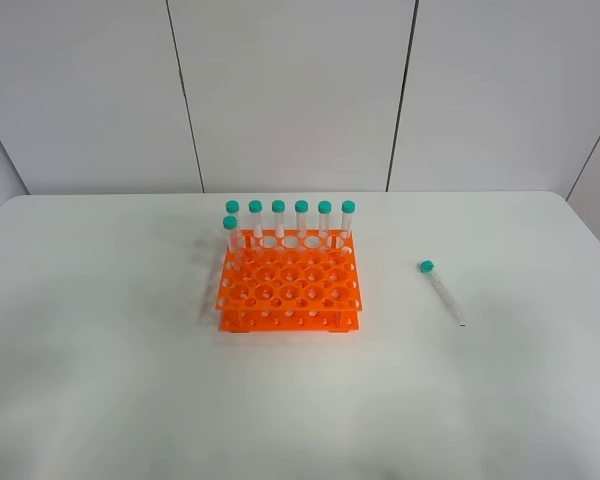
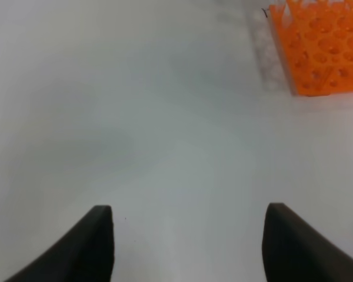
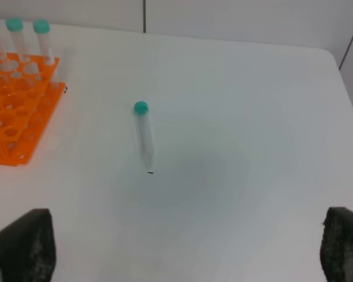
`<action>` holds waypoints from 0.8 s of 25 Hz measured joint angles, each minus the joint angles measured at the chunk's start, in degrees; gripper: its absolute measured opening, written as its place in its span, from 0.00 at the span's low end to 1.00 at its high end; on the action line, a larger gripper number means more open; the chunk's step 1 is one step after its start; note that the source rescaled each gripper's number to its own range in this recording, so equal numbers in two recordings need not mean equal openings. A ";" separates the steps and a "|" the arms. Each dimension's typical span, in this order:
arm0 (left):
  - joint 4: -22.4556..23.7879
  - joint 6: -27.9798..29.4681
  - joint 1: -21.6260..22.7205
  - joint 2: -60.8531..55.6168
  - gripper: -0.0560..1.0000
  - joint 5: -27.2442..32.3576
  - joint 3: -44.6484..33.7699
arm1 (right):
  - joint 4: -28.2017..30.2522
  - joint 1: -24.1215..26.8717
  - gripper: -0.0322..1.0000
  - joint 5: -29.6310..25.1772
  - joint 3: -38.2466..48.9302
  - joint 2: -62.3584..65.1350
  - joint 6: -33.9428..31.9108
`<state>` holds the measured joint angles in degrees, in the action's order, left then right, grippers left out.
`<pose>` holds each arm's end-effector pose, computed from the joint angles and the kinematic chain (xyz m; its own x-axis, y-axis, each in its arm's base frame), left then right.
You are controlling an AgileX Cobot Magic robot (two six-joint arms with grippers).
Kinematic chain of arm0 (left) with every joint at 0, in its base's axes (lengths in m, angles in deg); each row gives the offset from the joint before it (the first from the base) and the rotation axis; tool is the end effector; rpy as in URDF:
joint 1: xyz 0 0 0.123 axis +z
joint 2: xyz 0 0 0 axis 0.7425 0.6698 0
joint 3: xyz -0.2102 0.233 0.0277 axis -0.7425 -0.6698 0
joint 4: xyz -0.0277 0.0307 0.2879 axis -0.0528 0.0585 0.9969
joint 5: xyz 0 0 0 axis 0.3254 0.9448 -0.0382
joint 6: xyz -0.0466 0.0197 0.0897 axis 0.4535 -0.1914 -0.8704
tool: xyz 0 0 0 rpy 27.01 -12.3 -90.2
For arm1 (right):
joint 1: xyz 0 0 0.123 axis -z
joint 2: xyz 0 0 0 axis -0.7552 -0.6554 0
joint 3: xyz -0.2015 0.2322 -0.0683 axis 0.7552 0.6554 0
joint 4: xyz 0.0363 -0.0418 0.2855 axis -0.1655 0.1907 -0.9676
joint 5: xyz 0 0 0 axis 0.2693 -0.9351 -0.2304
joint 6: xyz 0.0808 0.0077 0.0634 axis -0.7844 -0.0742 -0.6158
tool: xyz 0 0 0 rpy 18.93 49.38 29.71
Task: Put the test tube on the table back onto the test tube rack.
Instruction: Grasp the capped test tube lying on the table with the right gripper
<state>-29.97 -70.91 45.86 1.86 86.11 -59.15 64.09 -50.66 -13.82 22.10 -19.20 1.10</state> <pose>0.0106 -0.0019 0.2895 -0.4542 0.0452 -0.8897 0.0623 0.9979 0.0189 0.0109 0.0030 0.2950 -0.4108 -0.0403 -0.9108 -0.0634 0.9979 -0.0156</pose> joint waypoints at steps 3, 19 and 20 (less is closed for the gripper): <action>0.00 0.00 0.00 0.00 0.85 0.00 0.00 | -0.02 0.00 1.00 0.00 0.00 0.00 0.00; 0.00 0.00 0.00 0.00 0.85 0.00 0.00 | -0.13 0.00 1.00 6.50 -12.63 -29.25 0.25; 0.00 0.00 0.00 0.00 0.85 0.00 0.00 | -0.12 0.00 1.00 6.77 -13.90 -33.80 0.29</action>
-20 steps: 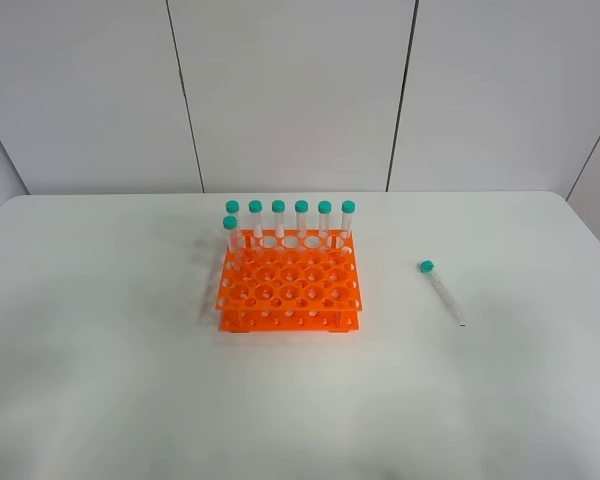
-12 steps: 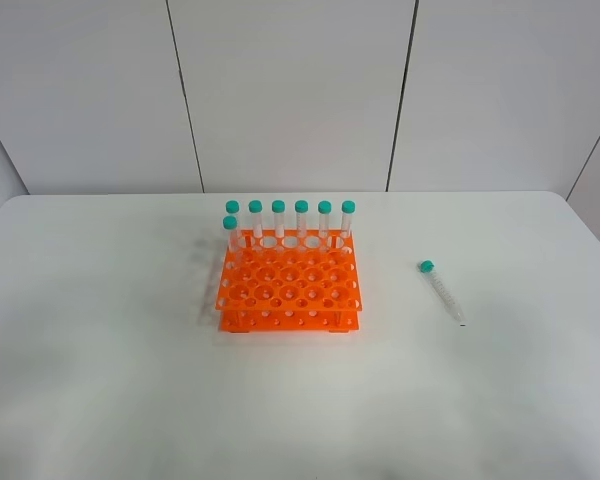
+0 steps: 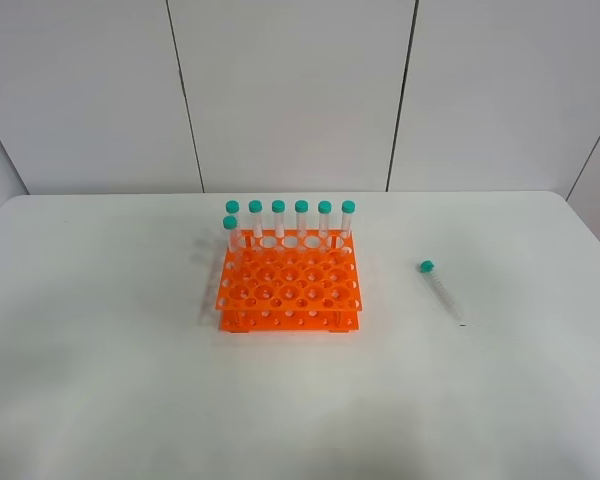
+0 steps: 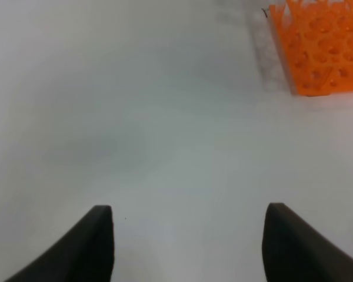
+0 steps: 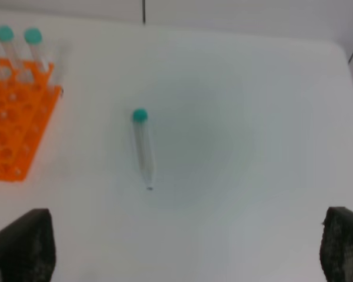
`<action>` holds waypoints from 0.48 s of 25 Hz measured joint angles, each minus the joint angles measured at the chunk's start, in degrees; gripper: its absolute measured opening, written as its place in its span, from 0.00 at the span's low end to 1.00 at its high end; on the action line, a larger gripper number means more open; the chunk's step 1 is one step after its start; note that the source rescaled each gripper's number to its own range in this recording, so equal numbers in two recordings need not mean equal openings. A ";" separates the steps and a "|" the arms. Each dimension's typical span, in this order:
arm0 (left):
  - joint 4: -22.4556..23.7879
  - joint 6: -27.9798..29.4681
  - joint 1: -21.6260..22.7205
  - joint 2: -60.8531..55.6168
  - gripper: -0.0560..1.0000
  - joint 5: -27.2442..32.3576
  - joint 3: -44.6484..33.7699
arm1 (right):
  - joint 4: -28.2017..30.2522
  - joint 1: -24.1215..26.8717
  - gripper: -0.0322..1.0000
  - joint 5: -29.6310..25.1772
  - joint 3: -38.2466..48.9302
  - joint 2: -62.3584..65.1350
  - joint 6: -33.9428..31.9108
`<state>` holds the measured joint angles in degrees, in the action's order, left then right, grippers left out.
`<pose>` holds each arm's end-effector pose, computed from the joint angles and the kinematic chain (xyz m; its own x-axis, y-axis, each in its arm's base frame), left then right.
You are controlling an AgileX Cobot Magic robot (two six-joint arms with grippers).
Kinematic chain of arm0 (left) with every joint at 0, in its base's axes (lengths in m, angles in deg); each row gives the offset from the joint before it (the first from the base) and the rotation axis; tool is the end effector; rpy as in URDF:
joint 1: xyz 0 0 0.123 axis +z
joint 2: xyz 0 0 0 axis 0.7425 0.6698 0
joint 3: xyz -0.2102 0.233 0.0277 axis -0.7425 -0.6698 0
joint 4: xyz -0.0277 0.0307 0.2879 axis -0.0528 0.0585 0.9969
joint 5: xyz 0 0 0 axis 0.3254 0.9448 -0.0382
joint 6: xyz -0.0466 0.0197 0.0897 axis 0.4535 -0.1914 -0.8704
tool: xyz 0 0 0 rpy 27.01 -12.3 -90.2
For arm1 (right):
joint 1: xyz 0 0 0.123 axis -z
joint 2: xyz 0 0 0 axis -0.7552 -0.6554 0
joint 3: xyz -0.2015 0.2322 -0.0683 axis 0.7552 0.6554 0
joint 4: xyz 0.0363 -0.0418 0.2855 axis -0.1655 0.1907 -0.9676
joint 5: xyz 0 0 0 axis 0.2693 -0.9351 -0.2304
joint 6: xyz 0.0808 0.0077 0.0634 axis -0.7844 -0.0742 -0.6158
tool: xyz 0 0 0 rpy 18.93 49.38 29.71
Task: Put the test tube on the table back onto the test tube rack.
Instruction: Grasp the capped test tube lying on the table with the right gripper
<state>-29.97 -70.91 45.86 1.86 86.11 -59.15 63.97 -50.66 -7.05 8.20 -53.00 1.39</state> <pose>0.0106 -0.0019 0.2895 -0.4542 0.0452 -0.8897 0.0623 0.9979 0.0189 0.1188 0.0060 0.3537 -0.6068 -0.0467 -0.7935 -0.0662 0.9978 -0.0081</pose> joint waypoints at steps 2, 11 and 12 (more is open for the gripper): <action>0.00 0.00 0.00 0.00 0.85 0.00 0.00 | -0.11 0.00 1.00 0.48 -3.08 -9.33 0.76; 0.00 0.00 0.00 0.00 0.85 0.00 0.00 | -0.48 0.00 1.00 0.63 -17.53 -48.60 2.75; 0.00 0.00 0.00 0.00 0.85 0.00 0.00 | -0.91 0.00 1.00 0.63 -19.61 -52.56 2.80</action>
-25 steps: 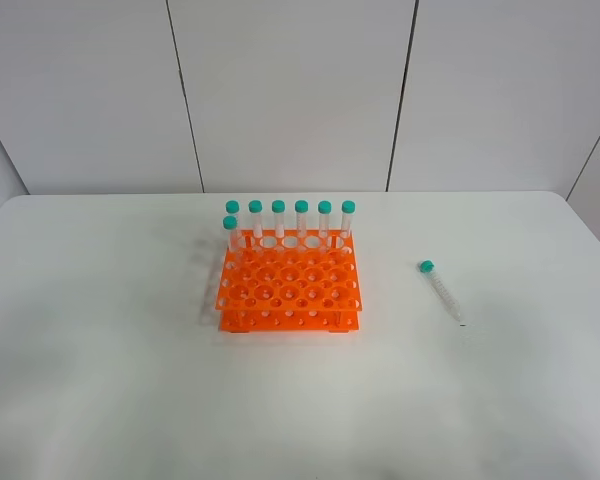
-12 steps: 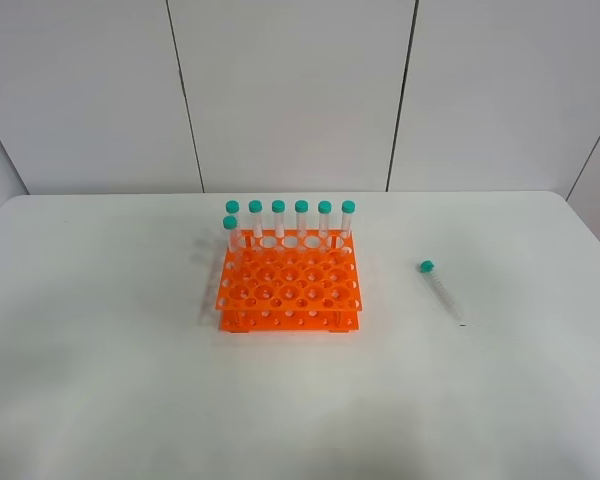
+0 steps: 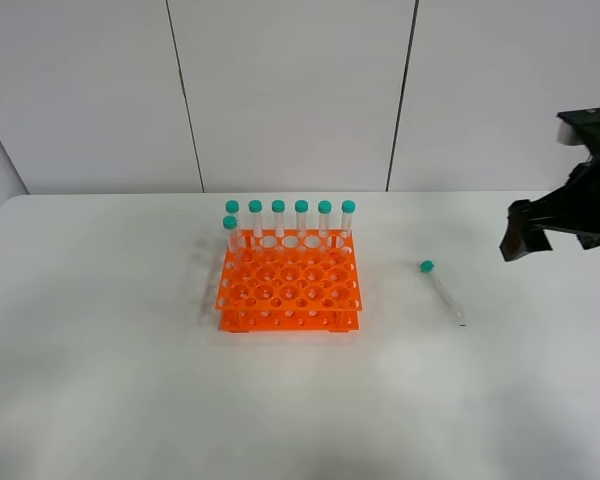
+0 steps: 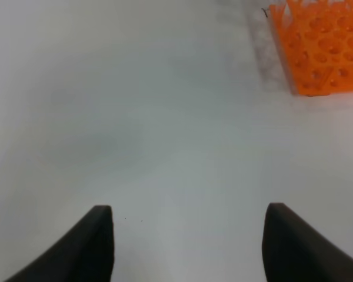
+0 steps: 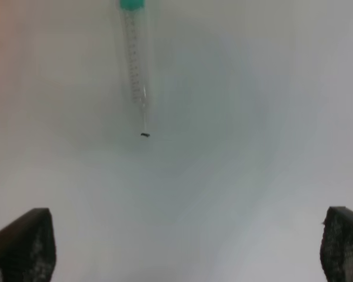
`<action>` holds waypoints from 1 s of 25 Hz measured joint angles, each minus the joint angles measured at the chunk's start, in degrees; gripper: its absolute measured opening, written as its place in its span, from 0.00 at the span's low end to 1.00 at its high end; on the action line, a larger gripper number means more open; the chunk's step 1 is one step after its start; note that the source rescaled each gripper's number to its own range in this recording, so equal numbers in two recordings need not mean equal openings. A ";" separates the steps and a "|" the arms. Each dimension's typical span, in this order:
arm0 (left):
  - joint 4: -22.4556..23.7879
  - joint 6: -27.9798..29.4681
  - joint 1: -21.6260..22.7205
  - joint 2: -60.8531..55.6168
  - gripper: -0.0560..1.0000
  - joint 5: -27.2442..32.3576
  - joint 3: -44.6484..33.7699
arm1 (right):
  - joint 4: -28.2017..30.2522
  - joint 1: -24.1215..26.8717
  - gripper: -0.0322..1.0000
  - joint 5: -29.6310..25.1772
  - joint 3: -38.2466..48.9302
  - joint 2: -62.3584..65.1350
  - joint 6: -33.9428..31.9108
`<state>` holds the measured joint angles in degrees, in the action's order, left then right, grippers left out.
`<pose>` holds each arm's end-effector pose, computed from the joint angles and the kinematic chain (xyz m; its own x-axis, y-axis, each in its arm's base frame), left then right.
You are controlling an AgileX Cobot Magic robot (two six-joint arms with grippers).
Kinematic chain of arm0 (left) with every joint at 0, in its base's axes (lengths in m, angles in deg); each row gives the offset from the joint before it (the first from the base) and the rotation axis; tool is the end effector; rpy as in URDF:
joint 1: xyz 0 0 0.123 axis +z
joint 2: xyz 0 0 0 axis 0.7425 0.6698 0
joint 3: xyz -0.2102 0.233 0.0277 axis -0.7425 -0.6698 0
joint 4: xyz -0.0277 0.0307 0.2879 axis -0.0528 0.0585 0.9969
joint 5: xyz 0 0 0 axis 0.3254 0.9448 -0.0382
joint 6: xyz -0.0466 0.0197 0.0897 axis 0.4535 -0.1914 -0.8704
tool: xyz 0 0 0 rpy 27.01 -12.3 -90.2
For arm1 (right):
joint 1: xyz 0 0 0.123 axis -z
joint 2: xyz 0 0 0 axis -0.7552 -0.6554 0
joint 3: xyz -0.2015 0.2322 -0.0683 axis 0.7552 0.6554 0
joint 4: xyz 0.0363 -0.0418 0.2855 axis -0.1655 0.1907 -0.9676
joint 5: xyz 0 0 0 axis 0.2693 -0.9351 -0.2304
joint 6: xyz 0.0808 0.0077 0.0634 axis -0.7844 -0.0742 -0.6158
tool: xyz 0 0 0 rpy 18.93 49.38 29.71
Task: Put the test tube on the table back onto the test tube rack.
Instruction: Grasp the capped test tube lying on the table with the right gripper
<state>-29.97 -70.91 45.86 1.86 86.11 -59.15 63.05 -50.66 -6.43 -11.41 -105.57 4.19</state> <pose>0.0106 -0.0019 0.2895 -0.4542 0.0452 -0.8897 0.0623 0.9979 0.0189 0.3327 0.0133 0.2649 -0.9333 -0.0943 -0.3466 -0.1048 0.9944 0.0117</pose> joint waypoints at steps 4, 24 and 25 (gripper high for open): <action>0.00 0.00 0.00 0.00 0.85 0.00 0.00 | -1.91 -1.28 1.00 0.45 -7.64 -12.62 2.93; 0.00 0.00 0.00 0.00 0.85 0.00 0.00 | -2.47 -4.28 1.00 5.54 -13.90 -30.27 3.83; 0.00 0.00 0.00 0.00 0.85 0.00 0.00 | -2.47 -4.28 1.00 6.13 -13.90 -30.85 3.83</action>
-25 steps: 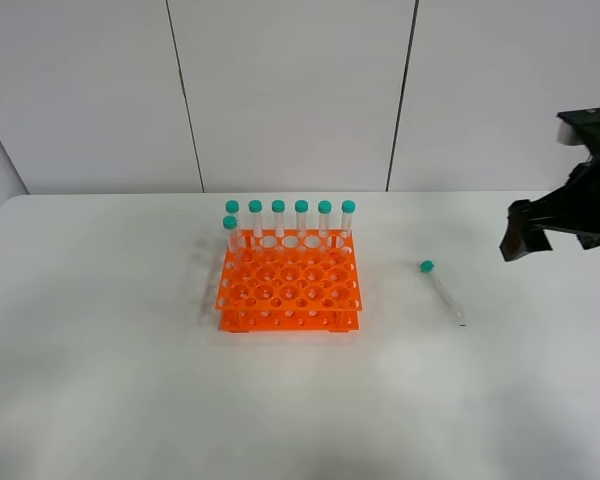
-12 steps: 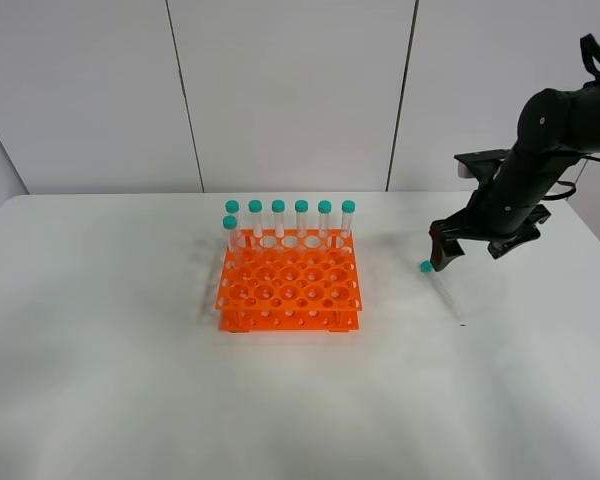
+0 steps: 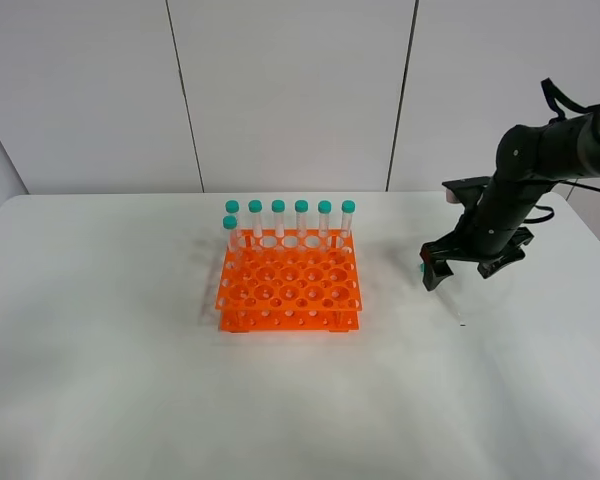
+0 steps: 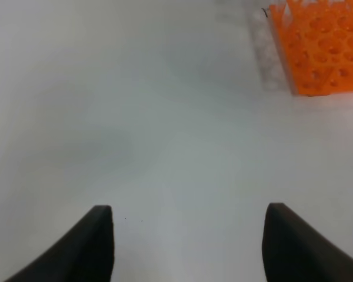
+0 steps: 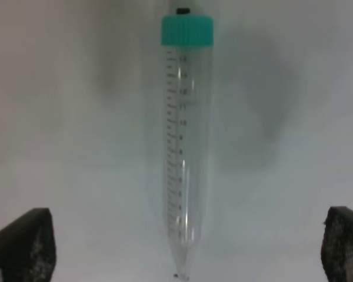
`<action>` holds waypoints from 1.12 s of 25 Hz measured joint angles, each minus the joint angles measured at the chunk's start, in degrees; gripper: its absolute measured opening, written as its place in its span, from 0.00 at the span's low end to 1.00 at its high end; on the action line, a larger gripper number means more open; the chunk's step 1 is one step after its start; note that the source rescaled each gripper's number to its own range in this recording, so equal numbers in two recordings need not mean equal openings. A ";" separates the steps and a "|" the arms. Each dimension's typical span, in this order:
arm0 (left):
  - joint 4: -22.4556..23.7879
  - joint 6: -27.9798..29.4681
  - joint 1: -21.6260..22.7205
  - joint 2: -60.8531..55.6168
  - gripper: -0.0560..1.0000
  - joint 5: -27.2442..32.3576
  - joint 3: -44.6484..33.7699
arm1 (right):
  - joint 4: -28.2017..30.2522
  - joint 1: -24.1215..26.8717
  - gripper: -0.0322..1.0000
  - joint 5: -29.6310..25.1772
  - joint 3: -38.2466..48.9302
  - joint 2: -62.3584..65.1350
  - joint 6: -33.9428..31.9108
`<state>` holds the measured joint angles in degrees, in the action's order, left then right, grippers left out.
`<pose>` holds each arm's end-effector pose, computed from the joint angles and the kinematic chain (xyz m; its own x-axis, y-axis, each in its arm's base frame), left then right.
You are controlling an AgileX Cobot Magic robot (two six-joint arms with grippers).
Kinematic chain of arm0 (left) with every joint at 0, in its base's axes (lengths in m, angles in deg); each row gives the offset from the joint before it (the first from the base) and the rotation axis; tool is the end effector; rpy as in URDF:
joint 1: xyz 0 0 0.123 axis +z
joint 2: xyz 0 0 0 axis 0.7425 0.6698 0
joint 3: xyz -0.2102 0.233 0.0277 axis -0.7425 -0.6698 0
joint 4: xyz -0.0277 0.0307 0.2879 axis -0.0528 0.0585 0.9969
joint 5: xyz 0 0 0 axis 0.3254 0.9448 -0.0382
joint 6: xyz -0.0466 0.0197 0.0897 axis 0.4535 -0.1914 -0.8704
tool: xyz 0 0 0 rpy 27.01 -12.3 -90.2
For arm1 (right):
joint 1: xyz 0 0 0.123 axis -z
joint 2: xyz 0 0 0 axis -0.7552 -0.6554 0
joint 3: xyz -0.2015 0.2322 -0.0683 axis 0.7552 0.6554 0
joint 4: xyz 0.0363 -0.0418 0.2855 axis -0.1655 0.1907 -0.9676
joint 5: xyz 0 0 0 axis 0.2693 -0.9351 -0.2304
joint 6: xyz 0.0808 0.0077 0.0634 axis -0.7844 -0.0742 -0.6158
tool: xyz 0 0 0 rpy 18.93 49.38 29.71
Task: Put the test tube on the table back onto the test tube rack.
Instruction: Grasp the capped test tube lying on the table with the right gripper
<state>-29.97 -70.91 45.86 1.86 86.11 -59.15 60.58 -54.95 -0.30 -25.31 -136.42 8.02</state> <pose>0.0106 -0.0019 0.2895 -0.4542 0.0452 -0.8897 0.0623 0.9979 0.0189 0.4358 0.0518 0.1286 -0.9649 -0.2004 -0.1697 -0.2110 0.9764 0.0468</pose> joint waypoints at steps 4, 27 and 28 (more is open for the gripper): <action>0.00 0.00 0.00 0.00 0.85 0.00 0.00 | 0.00 0.00 1.00 2.71 0.00 -2.04 0.00; 0.00 0.00 0.00 0.00 0.85 0.00 0.00 | 0.20 0.00 0.03 2.08 -0.07 -6.02 0.00; 0.00 0.00 0.00 0.00 0.85 0.00 0.00 | 0.02 0.00 0.05 1.98 -0.07 -5.92 -0.05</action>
<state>-29.97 -70.91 45.86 1.86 86.11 -59.15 60.60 -54.95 1.69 -25.38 -142.34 7.97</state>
